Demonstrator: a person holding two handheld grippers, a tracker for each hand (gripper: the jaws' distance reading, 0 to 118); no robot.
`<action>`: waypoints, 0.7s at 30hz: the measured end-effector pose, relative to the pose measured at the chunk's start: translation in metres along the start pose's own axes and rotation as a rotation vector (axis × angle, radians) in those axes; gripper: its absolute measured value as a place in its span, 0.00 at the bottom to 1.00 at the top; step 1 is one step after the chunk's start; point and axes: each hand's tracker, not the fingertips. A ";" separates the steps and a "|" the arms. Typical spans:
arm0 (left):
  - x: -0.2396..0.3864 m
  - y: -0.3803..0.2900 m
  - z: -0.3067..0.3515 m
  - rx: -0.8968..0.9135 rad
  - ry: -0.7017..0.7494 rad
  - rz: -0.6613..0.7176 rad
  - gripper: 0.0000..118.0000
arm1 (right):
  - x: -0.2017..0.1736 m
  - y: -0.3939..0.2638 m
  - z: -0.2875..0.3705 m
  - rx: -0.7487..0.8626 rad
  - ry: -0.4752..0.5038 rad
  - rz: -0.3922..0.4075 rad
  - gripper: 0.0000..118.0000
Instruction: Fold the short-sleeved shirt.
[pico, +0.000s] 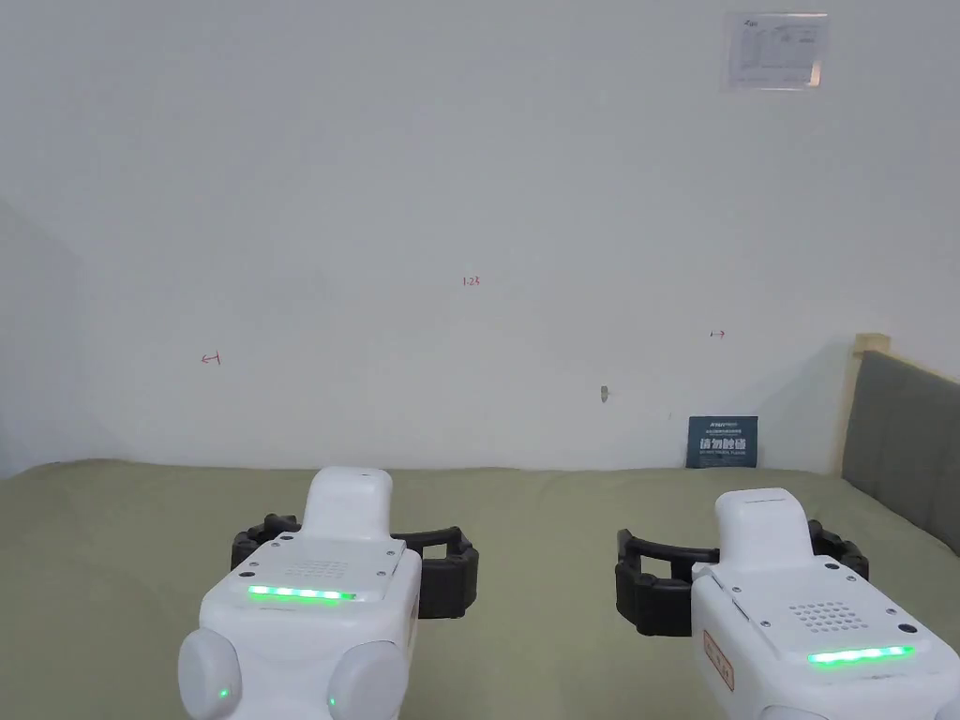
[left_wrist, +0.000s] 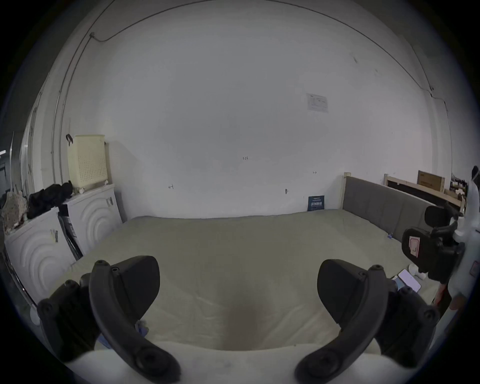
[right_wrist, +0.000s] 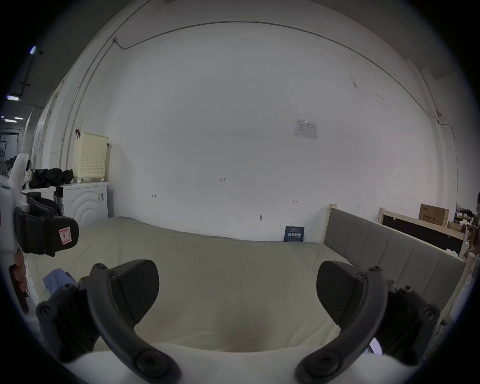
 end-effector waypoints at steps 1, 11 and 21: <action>0.002 0.000 0.001 0.007 0.006 -0.011 1.00 | 0.001 0.000 0.000 0.002 0.001 -0.002 1.00; 0.006 0.003 0.006 0.045 0.011 -0.044 1.00 | 0.005 0.001 0.002 -0.001 -0.003 -0.015 1.00; 0.002 0.007 0.010 0.044 0.027 -0.040 1.00 | 0.005 0.004 0.003 0.003 -0.003 -0.021 1.00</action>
